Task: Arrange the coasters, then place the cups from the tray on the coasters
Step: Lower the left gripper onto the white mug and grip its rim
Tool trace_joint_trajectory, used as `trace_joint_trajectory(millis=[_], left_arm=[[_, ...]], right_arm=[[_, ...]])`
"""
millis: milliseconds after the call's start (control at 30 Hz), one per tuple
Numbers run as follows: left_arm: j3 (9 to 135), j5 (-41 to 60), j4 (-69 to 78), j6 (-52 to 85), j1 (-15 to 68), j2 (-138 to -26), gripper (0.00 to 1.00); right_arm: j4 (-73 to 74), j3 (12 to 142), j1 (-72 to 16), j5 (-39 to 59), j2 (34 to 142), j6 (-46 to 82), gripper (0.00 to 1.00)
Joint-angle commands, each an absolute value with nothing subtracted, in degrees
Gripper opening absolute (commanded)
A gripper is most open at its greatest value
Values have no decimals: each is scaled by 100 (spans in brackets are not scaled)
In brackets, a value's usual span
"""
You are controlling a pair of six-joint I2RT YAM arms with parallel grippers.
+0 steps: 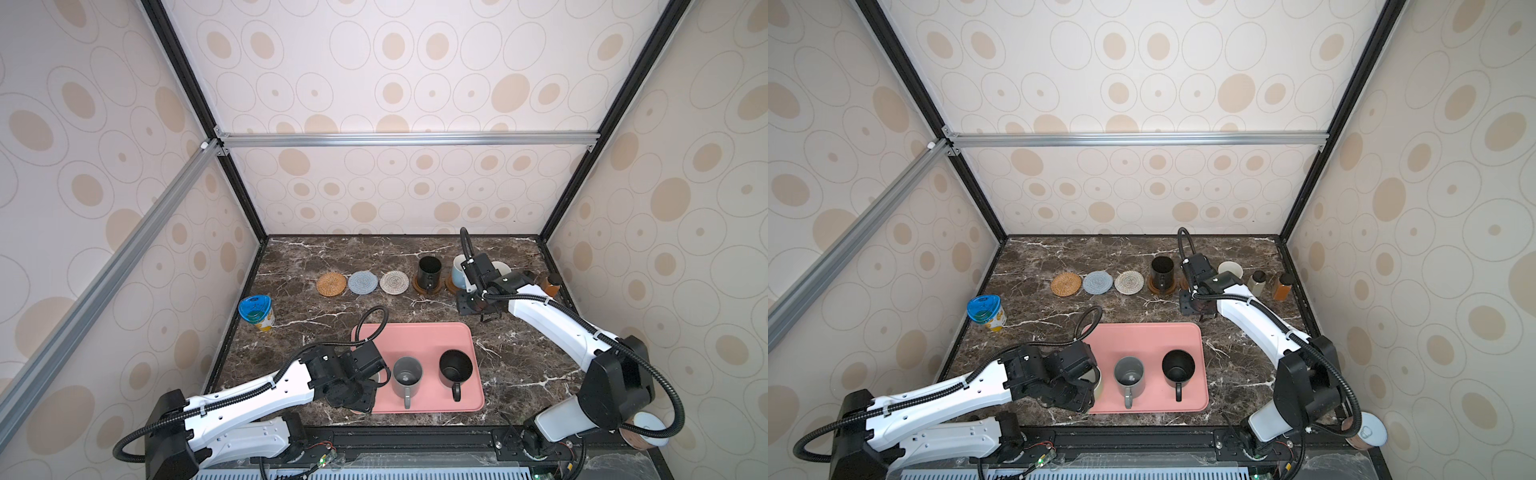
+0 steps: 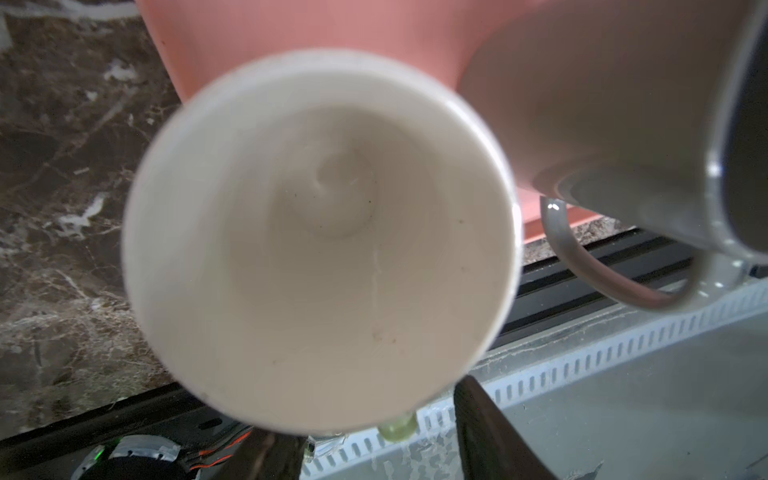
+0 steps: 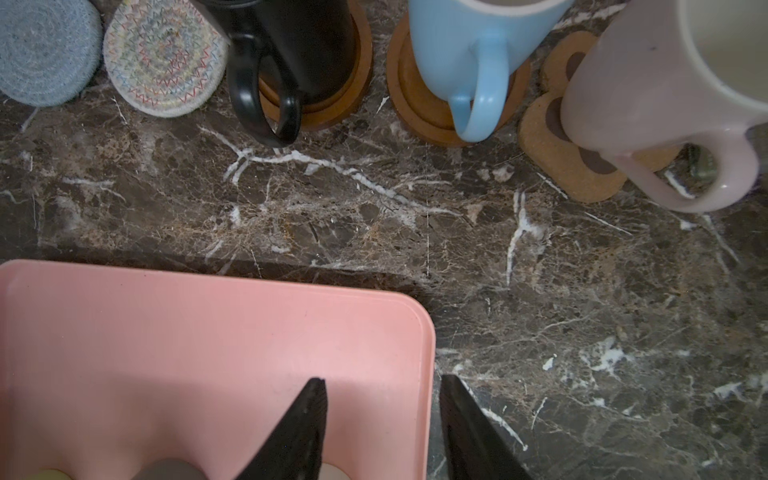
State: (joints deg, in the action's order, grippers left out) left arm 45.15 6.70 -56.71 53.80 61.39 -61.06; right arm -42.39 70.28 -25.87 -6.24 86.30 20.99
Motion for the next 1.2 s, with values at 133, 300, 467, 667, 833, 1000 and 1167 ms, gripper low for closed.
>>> trace_joint_trajectory(millis=[133, 300, 467, 667, 833, 1000, 1167], left_arm=[[4310, 104, -5385, 5761, 6196, -5962, 54], [4175, -12, -5200, 5799, 6197, -6075, 54], [4212, -312, -5129, 5843, 6188, -6167, 50], [4304, -622, -5154, 5722, 6187, -6425, 43], [4378, -869, -5083, 5579, 6156, -6530, 37], [4354, -923, -4818, 5439, 6026, -6570, 29], [4316, -932, -4597, 5345, 5943, -6640, 23]], right_arm=[[-4350, 6934, -2529, -791, 8385, 2205, 48], [-4350, 6911, -2524, -810, 8332, 2231, 48], [-4377, 6926, -2516, -805, 8321, 2251, 48], [-4397, 6935, -2516, -802, 8299, 2277, 48], [-4447, 6956, -2519, -817, 8314, 2309, 48], [-4523, 7004, -2514, -912, 8323, 2295, 48], [-4570, 7040, -2512, -958, 8319, 2286, 48]])
